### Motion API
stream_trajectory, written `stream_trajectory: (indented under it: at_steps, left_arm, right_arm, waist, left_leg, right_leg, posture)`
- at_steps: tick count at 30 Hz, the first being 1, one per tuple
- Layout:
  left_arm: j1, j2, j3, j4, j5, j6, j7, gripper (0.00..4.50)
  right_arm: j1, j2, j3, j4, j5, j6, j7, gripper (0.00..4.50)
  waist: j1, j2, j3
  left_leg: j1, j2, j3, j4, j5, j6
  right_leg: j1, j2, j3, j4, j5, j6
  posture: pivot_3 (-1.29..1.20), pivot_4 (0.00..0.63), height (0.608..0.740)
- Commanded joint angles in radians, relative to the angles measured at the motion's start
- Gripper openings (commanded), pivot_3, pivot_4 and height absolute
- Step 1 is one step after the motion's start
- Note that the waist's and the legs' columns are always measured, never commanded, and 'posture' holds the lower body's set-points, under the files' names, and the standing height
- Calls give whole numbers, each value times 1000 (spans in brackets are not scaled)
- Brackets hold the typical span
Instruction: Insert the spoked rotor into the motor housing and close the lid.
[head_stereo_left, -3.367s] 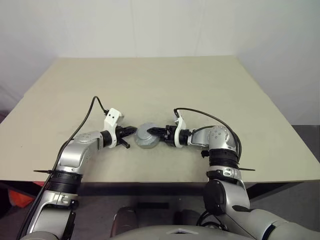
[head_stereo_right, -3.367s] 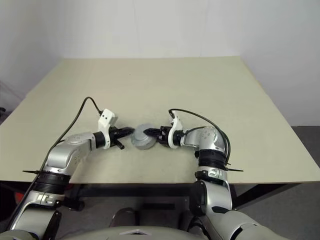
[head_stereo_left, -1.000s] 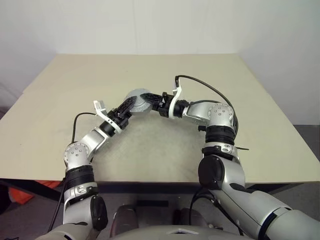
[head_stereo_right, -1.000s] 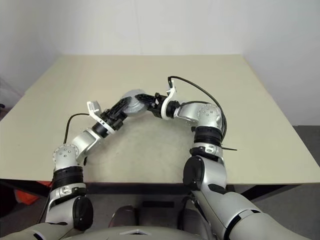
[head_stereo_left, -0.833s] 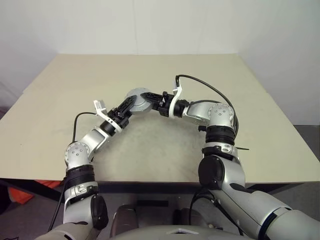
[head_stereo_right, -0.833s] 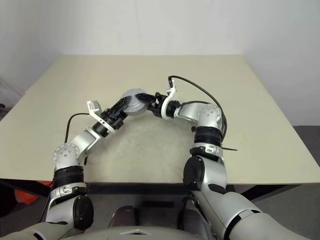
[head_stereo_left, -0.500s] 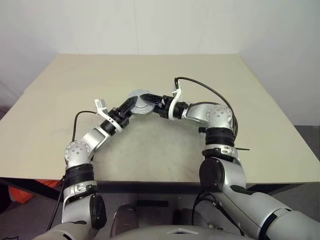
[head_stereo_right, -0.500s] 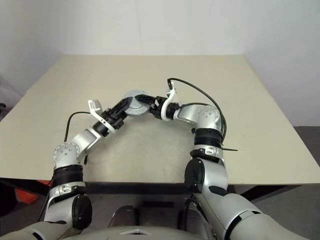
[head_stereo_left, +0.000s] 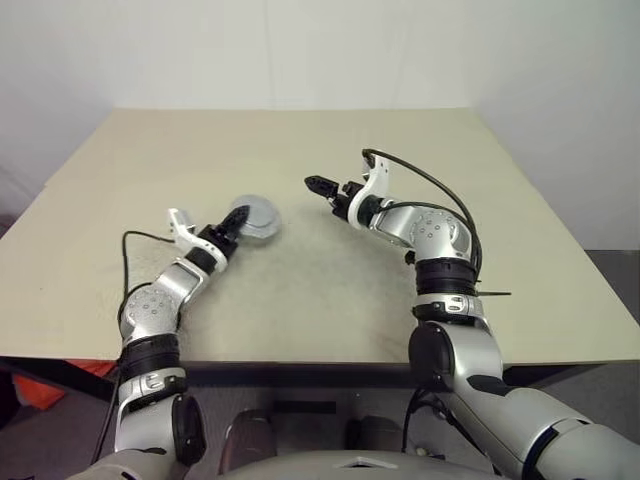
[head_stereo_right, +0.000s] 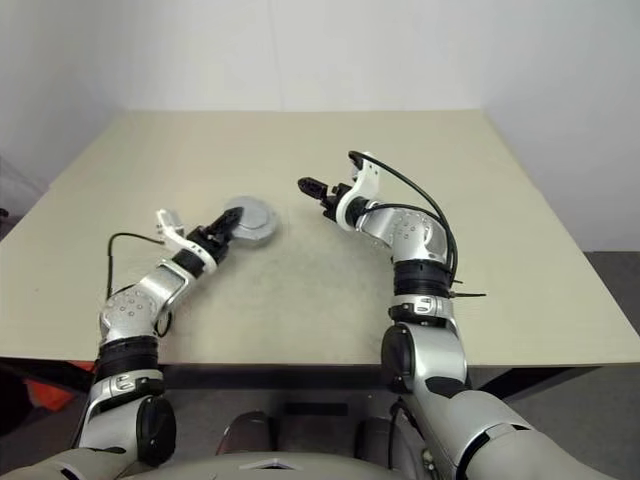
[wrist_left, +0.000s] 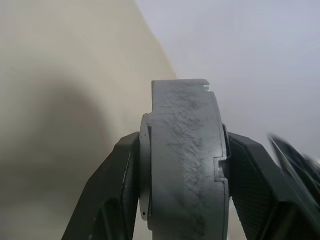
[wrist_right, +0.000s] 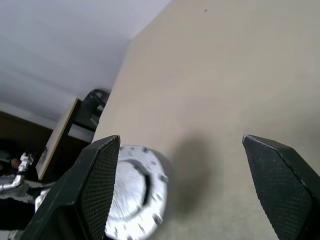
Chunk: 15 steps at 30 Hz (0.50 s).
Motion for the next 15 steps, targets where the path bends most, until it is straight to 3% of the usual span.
stream_trajectory:
  at_steps: [1,13,15]
  left_arm:
    - [-28,26,48,-6,6,-75,6,2389]
    - [-66,102,119,138,104,-230,65,2389]
    - [-69,118,122,152,117,-255,60,2905]
  right_arm:
    - [6,-5,2,-12,18,-8,15,4045]
    - [1,-8,0,16,18,-10,12,4045]
    - [0,-8,1,20,19,-9,13,4090]
  waist:
    - [1,0,0]
    - [3,-3,1]
    - [-1,-3,1]
  left_leg:
    - [0,0,0,0,0,0]
    - [0,0,-1,4,0,0]
    - [0,0,-1,5,0,0]
  right_leg:
    - [0,0,0,0,0,0]
    - [0,0,0,4,0,0]
    - [0,0,0,6,0,0]
  posture:
    - [0,0,740]
    - [0,0,740]
    - [0,0,740]
